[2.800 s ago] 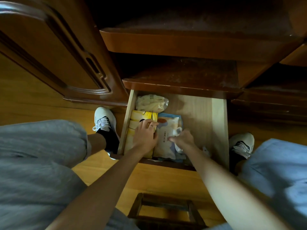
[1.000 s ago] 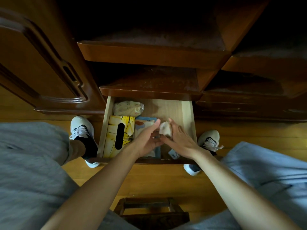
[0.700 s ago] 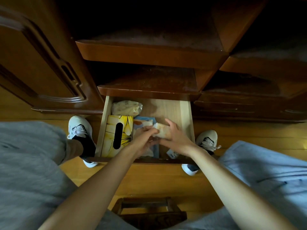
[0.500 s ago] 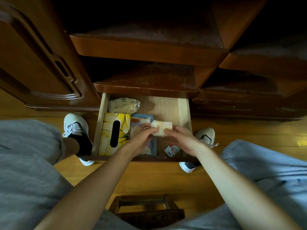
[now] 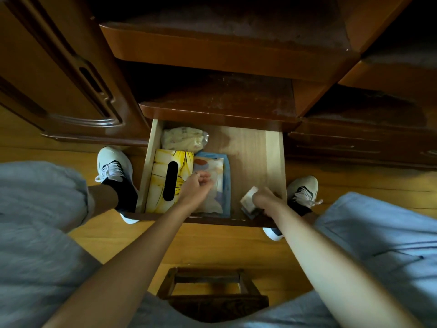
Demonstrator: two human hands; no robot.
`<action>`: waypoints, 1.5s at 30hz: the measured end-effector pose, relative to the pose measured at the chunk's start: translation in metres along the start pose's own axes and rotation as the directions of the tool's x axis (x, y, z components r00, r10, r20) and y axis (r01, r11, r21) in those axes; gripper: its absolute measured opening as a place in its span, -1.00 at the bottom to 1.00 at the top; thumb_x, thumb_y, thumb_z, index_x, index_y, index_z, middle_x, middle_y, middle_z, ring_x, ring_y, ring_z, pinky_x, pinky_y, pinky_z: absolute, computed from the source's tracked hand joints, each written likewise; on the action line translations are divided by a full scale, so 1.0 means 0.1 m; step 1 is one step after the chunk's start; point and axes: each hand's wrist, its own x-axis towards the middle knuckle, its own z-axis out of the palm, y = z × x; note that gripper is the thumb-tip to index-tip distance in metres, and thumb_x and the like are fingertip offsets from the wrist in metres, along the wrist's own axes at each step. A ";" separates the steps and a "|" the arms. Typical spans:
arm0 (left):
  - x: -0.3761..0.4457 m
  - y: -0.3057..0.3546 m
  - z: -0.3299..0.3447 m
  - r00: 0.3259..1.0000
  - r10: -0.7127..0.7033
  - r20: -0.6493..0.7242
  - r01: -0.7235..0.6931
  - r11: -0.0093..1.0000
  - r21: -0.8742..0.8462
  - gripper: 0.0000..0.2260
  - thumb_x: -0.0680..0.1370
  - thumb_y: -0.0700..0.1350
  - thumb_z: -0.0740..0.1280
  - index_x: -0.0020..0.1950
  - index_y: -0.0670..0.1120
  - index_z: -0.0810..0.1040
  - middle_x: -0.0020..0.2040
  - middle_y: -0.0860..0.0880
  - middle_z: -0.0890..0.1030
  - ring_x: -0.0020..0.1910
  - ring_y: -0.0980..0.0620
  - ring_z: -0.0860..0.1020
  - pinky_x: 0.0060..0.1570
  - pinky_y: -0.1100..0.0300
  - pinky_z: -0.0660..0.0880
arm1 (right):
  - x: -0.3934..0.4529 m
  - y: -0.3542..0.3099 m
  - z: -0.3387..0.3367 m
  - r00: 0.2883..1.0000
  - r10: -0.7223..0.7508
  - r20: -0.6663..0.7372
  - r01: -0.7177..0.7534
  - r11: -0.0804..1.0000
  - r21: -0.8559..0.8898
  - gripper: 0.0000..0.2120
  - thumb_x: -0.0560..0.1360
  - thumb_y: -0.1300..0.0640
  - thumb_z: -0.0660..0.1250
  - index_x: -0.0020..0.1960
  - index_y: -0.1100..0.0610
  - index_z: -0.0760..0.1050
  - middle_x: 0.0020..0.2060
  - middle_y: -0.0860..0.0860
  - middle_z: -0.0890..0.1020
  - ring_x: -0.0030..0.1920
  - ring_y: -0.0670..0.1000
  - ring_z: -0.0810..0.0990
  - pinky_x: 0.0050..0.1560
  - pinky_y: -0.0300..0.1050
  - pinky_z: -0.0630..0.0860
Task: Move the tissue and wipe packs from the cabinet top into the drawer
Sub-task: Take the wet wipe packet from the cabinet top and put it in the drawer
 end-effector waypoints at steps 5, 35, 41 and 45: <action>-0.01 -0.02 0.00 1.000 0.007 0.009 -0.008 0.999 0.031 -0.82 0.58 -0.07 0.38 0.17 0.03 0.58 0.00 0.17 0.60 -0.01 0.24 0.56 0.01 0.29 0.48 | 0.05 0.05 0.05 0.988 -0.107 0.110 0.111 0.993 -0.036 -0.63 0.68 0.20 0.18 0.46 0.25 0.39 0.31 0.23 0.55 0.28 0.20 0.54 0.24 0.06 0.53; 0.05 -0.16 -0.04 0.997 0.076 0.005 -0.076 0.986 0.145 -0.85 0.61 -0.05 0.34 0.18 0.06 0.56 0.00 0.20 0.58 -0.03 0.30 0.54 -0.13 0.40 0.44 | 0.21 0.28 0.00 0.791 -0.556 0.253 0.420 0.194 -0.887 -0.72 0.57 -0.08 0.29 0.19 0.05 0.49 0.13 0.04 0.64 0.19 0.11 0.56 0.48 0.22 0.18; 0.03 -0.15 -0.06 0.997 0.075 0.021 -0.077 0.988 0.135 -0.83 0.61 -0.03 0.34 0.20 0.06 0.56 0.00 0.24 0.58 -0.04 0.32 0.53 -0.14 0.42 0.43 | 0.12 0.08 -0.10 0.714 -0.690 0.115 0.337 0.196 -0.921 -0.59 0.65 -0.21 0.10 -0.10 0.01 0.59 -0.20 0.00 0.66 -0.06 0.05 0.60 0.27 0.14 0.36; 0.03 -0.14 -0.04 0.995 0.098 0.010 -0.098 0.979 0.180 -0.81 0.61 -0.09 0.34 0.23 0.01 0.58 0.04 0.17 0.59 -0.01 0.26 0.54 -0.09 0.39 0.44 | 0.07 -0.02 -0.14 0.710 -0.686 0.162 0.334 0.125 -0.934 -0.72 0.62 -0.15 0.25 -0.07 0.01 0.60 -0.20 0.00 0.64 -0.06 0.04 0.61 0.17 0.06 0.43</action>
